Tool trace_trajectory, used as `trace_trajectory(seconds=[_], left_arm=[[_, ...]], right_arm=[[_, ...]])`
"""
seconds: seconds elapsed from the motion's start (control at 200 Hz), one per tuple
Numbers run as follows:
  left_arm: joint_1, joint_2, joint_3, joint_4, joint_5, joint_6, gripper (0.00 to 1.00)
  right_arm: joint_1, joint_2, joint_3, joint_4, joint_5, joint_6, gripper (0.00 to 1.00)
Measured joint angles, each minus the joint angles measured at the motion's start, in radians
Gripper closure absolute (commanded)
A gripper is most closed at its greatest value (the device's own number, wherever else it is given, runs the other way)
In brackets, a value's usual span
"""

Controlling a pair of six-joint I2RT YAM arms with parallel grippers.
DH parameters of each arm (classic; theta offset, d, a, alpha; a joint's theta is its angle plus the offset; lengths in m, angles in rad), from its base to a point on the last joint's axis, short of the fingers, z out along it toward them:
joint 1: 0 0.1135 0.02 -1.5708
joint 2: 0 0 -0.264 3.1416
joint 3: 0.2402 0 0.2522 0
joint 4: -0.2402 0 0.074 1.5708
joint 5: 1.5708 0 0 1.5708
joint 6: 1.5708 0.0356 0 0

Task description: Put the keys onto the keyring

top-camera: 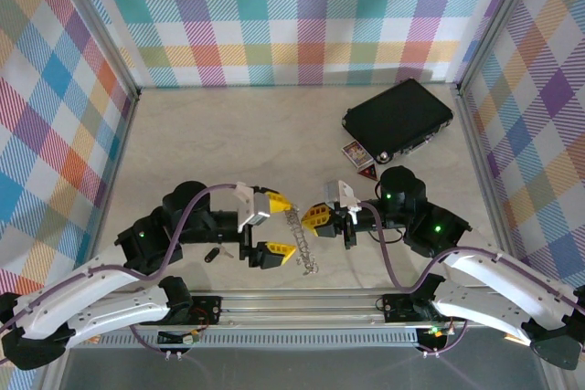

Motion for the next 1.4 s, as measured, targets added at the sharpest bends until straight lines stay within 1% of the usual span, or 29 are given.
trace_trajectory(seconds=[0.265, 0.43, 0.62, 0.81, 0.96, 1.03, 1.125, 1.225, 1.31, 1.4], left_arm=[[0.0, -0.012, -0.08, 0.043, -0.011, -0.077, 0.12], [0.0, -0.011, -0.097, 0.071, -0.006, -0.101, 0.14], [0.0, 0.001, -0.097, 0.119, 0.04, -0.117, 0.15], [0.0, 0.006, -0.097, 0.133, 0.095, -0.135, 0.17], [0.0, 0.002, -0.097, 0.136, 0.109, -0.138, 0.18], [0.0, -0.006, -0.097, 0.125, 0.093, -0.137, 0.18], [0.0, -0.038, -0.097, 0.098, 0.023, -0.126, 0.18], [0.0, -0.09, -0.097, 0.088, -0.044, -0.106, 0.21], [0.0, -0.118, -0.096, 0.088, -0.082, -0.092, 0.27], [0.0, -0.116, -0.08, 0.087, -0.105, -0.063, 0.36]], right_arm=[[0.0, -0.001, 0.0, 0.015, 0.023, 0.0, 1.0], [0.0, -0.001, 0.0, 0.024, 0.033, 0.001, 1.0], [0.0, -0.001, 0.0, 0.028, 0.041, 0.001, 1.0], [0.0, -0.003, -0.001, 0.029, 0.05, 0.004, 1.0], [0.0, -0.015, -0.003, 0.028, 0.056, 0.004, 1.0], [0.0, -0.021, -0.003, 0.029, 0.056, 0.004, 1.0], [0.0, -0.023, -0.003, 0.028, 0.056, 0.004, 1.0], [0.0, -0.023, -0.003, 0.028, 0.059, 0.004, 1.0], [0.0, -0.023, -0.003, 0.026, 0.059, 0.004, 1.0], [0.0, -0.023, -0.003, 0.021, 0.058, 0.004, 1.0]])
